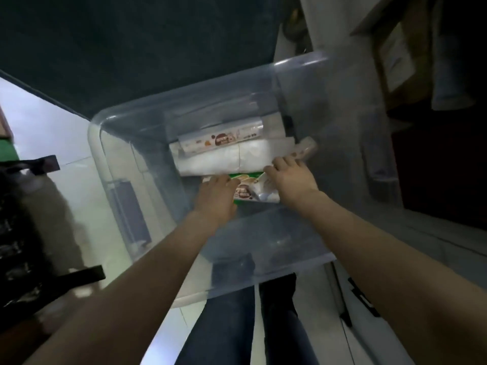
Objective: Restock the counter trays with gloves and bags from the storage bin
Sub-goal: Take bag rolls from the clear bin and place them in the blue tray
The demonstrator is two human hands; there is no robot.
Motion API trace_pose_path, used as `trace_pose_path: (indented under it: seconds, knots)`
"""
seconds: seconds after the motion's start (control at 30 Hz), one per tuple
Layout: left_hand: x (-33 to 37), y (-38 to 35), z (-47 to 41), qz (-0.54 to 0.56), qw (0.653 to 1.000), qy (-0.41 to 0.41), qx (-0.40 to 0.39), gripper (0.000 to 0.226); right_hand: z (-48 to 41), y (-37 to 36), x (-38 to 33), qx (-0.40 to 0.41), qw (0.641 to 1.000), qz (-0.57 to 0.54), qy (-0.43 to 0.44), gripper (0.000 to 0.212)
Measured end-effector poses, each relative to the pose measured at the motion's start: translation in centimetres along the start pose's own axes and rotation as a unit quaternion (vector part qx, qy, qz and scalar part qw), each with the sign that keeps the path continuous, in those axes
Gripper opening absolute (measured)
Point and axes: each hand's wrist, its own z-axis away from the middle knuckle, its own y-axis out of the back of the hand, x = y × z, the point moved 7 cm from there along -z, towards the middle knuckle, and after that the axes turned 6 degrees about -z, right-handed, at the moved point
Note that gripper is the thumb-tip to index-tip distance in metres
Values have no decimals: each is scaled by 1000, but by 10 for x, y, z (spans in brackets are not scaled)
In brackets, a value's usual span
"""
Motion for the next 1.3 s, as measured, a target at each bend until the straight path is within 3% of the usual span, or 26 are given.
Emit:
trace_pose_path:
  seconds: [0.27, 0.43, 0.67, 1.0, 1.13, 1.3]
  knots:
    - [-4, -30, -25, -50, 998, 1, 27, 56, -37, -16, 11, 15, 998, 40, 53, 41]
    - [-9, -25, -18, -32, 999, -13, -12, 65, -20, -2, 18, 34, 998, -51, 7, 52]
    - [-6, 38, 18, -8, 998, -31, 54, 61, 40, 43, 15, 120, 989, -86, -21, 57]
    - [72, 170, 129, -15, 976, -117, 184, 60, 236, 143, -4, 270, 959, -72, -41, 75]
    - [149, 201, 206, -41, 949, -195, 244, 45, 363, 155, 2, 324, 941, -62, -75, 84]
    - [259, 215, 282, -81, 913, -321, 237, 59, 516, 136, 31, 386, 904, -48, -178, 83]
